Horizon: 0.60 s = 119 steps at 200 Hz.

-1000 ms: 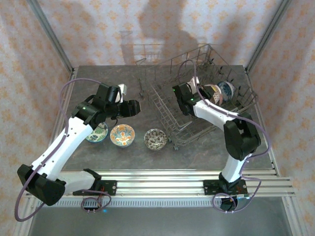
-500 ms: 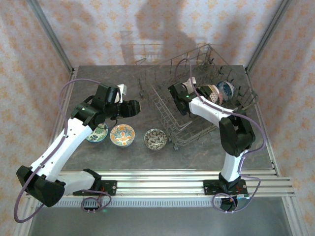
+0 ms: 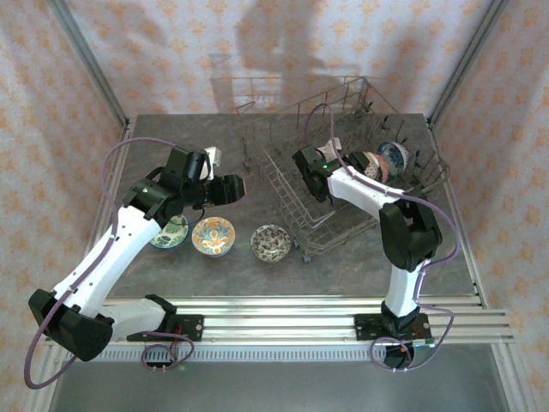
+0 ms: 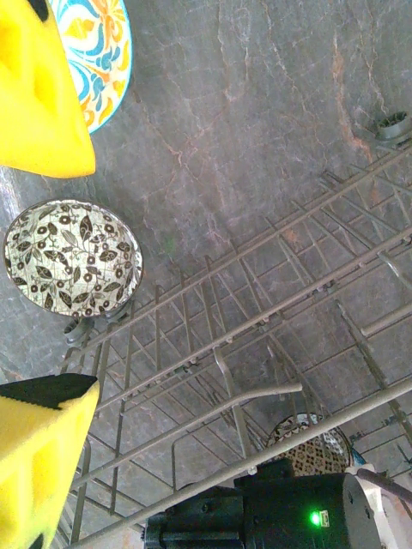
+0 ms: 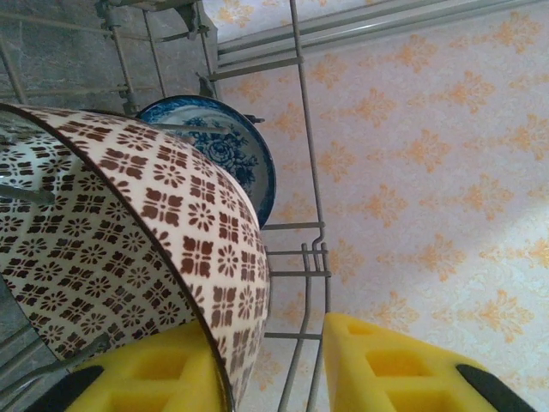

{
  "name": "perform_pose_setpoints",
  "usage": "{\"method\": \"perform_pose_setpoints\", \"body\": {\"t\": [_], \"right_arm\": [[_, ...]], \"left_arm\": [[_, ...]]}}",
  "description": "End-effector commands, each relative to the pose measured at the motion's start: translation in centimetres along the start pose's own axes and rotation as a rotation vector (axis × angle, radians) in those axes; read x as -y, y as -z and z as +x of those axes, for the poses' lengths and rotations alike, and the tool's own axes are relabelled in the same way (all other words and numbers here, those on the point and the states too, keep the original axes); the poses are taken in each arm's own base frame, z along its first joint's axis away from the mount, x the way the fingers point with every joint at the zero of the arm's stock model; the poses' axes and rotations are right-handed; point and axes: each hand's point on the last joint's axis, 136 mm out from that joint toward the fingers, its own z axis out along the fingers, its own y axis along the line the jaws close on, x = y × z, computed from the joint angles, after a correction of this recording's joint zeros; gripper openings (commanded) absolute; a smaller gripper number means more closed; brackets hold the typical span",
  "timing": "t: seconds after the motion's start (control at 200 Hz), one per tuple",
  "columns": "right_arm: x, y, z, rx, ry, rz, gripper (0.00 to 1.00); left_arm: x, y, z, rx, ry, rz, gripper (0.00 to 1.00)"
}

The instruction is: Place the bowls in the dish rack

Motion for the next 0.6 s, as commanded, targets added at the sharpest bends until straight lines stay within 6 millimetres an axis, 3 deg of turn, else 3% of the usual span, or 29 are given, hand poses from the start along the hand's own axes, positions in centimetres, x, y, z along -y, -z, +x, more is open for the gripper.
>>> {"method": "perform_pose_setpoints", "body": {"t": [0.0, 0.21, 0.23, 0.315, 0.465, 0.591], "right_arm": [[0.2, 0.2, 0.0, -0.003, -0.030, 0.016, 0.36], [-1.2, -0.6, 0.6, -0.032, -0.039, -0.042, 0.37], [-1.4, -0.7, 0.7, -0.035, -0.040, -0.045, 0.41], [-1.7, -1.1, 0.9, -0.045, -0.044, -0.059, 0.43], [-1.5, -1.7, 1.3, -0.065, -0.066, -0.075, 0.48], [-0.5, -1.4, 1.7, -0.067, -0.113, -0.107, 0.60]], "left_arm": [[-0.1, 0.6, -0.1, 0.015, 0.008, 0.004, 0.63], [-0.7, -0.1, 0.6, -0.012, 0.010, -0.016, 0.63], [-0.9, -0.3, 0.7, -0.016, 0.012, -0.019, 0.63], [-1.1, -0.8, 1.1, -0.029, 0.019, -0.023, 0.63], [-1.4, -1.4, 1.5, -0.054, 0.025, -0.034, 0.63], [-2.4, -2.2, 2.5, -0.083, 0.037, -0.062, 0.63]]}}
